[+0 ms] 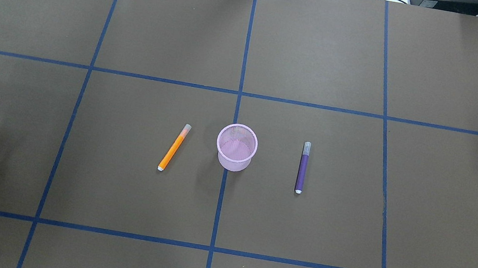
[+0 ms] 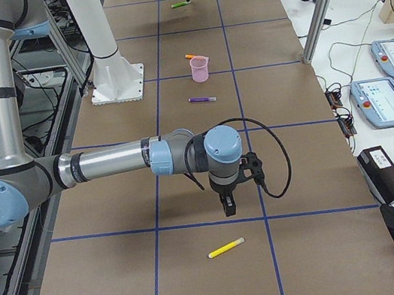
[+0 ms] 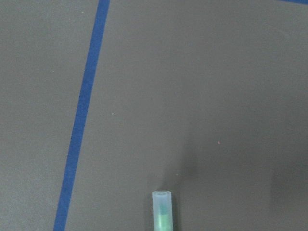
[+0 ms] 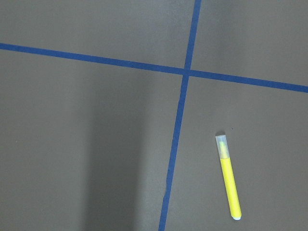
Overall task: Collect pens into pen holder
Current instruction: 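Lower the left gripper onto the green marker and close on it, then lift the green marker with the left gripper off the table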
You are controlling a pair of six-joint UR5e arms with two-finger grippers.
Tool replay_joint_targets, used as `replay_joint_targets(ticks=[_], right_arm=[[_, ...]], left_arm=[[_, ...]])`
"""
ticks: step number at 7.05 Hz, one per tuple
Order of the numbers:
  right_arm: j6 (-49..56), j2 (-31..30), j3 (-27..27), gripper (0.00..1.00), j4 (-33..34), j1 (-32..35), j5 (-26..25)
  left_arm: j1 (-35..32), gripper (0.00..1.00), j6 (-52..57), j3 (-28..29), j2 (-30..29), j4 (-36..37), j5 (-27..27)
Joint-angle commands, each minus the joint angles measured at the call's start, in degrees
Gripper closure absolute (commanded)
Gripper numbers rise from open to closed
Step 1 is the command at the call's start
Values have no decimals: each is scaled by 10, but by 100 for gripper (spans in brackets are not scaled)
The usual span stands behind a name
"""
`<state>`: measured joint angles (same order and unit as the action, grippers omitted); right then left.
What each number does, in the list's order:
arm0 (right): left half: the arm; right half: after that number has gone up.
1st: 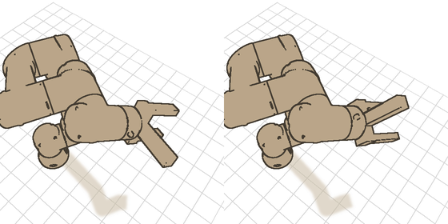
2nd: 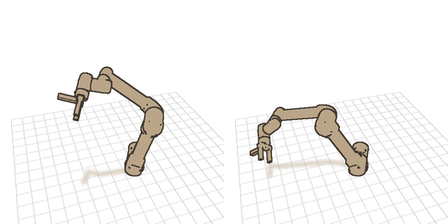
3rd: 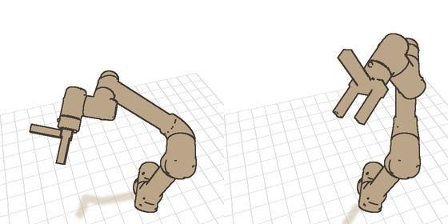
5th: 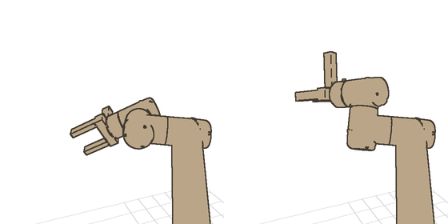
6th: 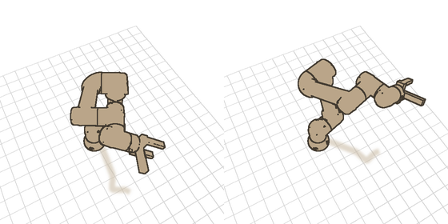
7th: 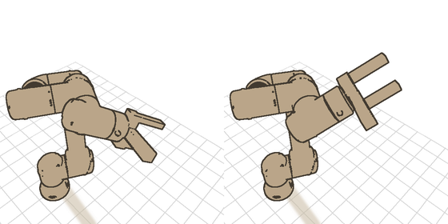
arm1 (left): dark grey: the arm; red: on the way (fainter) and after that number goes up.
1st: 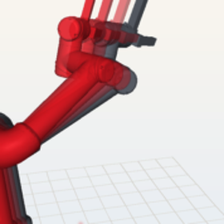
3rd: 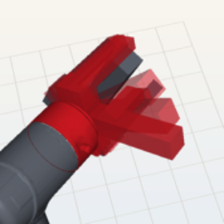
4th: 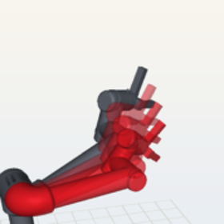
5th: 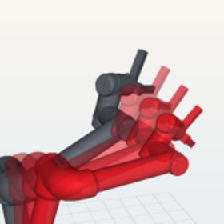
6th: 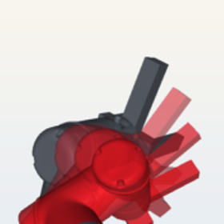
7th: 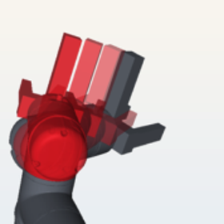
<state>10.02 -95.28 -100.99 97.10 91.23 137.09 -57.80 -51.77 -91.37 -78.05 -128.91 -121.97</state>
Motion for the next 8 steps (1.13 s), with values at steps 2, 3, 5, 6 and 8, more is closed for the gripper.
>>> replay_joint_targets(ticks=[2,3,5,6,8], right_arm=[[0,1,0,0,-1,0,0],[1,2,0,0,-1,0,-1],[0,2,1,0,-1,0,-2],[0,2,1,0,-1,0,-2],[0,3,1,0,-1,0,-2]], left_arm=[[7,5,0,11,-3,-15,0],[11,10,0,11,-5,-15,0],[16,15,0,11,-7,-17,0],[16,18,-1,12,-6,-16,-1],[18,28,0,15,-7,-17,-1]])
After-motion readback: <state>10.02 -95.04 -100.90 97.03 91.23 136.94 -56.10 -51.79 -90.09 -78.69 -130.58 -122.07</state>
